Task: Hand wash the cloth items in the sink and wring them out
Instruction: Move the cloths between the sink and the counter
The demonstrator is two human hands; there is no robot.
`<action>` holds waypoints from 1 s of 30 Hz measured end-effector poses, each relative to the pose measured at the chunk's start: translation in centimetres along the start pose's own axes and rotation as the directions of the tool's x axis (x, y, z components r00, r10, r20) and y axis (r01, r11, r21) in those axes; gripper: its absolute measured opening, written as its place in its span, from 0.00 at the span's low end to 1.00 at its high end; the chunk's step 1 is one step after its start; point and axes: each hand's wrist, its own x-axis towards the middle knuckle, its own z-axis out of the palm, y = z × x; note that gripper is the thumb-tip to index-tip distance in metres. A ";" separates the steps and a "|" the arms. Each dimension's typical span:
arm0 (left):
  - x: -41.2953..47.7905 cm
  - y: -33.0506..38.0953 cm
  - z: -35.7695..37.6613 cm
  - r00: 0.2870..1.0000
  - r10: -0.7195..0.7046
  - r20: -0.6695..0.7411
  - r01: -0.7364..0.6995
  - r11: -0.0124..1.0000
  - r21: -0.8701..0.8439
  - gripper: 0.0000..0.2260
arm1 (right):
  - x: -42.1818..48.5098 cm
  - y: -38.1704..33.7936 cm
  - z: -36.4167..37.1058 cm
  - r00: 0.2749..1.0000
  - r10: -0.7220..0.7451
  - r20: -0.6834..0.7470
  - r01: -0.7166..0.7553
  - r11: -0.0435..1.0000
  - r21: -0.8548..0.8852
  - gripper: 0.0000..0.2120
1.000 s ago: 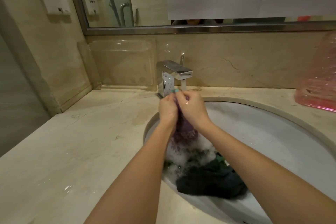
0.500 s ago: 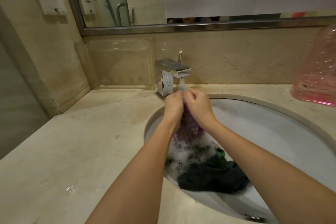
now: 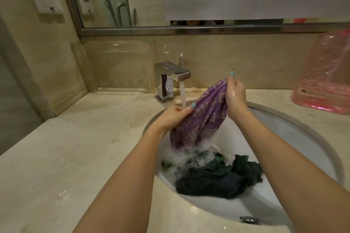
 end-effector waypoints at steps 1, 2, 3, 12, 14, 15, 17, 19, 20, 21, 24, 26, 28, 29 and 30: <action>0.0 -0.5 -0.3 0.998 -0.030 0.056 0.025 0.997 0.075 0.15 | 0.3 -0.2 -0.3 1.000 0.013 -0.017 -0.012 0.999 0.052 0.20; 0.1 -0.9 -0.5 0.996 -0.037 0.087 0.028 0.994 0.109 0.13 | 0.6 -0.2 -0.6 0.999 0.021 -0.025 -0.019 0.997 0.068 0.18; 0.1 -1.1 -0.6 0.996 -0.021 0.087 0.014 0.996 0.083 0.11 | 0.7 -0.2 -0.9 1.000 0.020 -0.023 -0.018 0.999 0.046 0.15; 0.7 1.2 -0.2 0.942 0.270 -0.198 -0.312 0.922 -0.229 0.12 | 0.3 0.8 -4.3 0.748 0.358 0.560 0.020 0.830 -0.557 0.23; 0.7 1.7 0.1 0.923 0.335 -0.191 -0.364 0.921 -0.140 0.17 | -0.1 0.9 -4.0 0.676 0.435 0.595 0.049 0.779 -0.625 0.27; 0.7 1.7 0.2 0.912 0.361 -0.192 -0.384 0.918 -0.098 0.19 | -0.2 1.0 -3.7 0.663 0.412 0.625 0.082 0.790 -0.607 0.24; 0.7 1.7 -0.1 0.899 0.381 -0.216 -0.400 0.916 -0.047 0.22 | 0.1 0.8 -3.4 0.690 0.305 0.656 0.107 0.854 -0.509 0.14; 0.6 1.2 -0.7 0.899 0.357 -0.254 -0.382 0.923 -0.054 0.19 | 0.4 0.2 -3.5 0.753 0.203 0.625 0.063 0.924 -0.376 0.09; 0.5 1.1 -1.0 0.908 0.329 -0.259 -0.352 0.935 -0.047 0.17 | 0.7 0.0 -3.5 0.795 0.162 0.584 0.052 0.942 -0.332 0.09; 0.4 0.8 -1.3 0.927 0.289 -0.239 -0.305 0.952 -0.034 0.15 | 0.9 -0.3 -3.4 0.839 0.118 0.531 0.076 0.941 -0.330 0.09; -0.2 -0.1 -1.7 0.991 0.127 -0.046 -0.123 0.989 0.079 0.11 | 1.2 -1.0 -2.8 0.915 -0.087 0.394 0.240 0.902 -0.360 0.11; -0.4 -0.8 -2.1 0.998 0.032 0.055 -0.042 0.983 0.181 0.09 | 1.2 -2.0 -2.6 0.923 -0.243 0.297 0.332 0.895 -0.299 0.13; -0.5 -1.2 -2.6 0.998 0.029 0.048 -0.035 0.989 0.143 0.06 | 1.4 -3.0 -2.9 0.921 -0.323 0.219 0.376 0.885 -0.275 0.14; -0.4 -1.3 -2.8 0.998 0.055 0.007 -0.055 0.997 0.053 0.07 | 1.6 -3.5 -3.2 0.919 -0.328 0.218 0.381 0.881 -0.282 0.14; -0.4 -1.3 -2.8 0.996 0.079 -0.045 -0.082 0.994 -0.066 0.08 | 1.7 -3.7 -3.3 0.923 -0.305 0.233 0.363 0.890 -0.276 0.14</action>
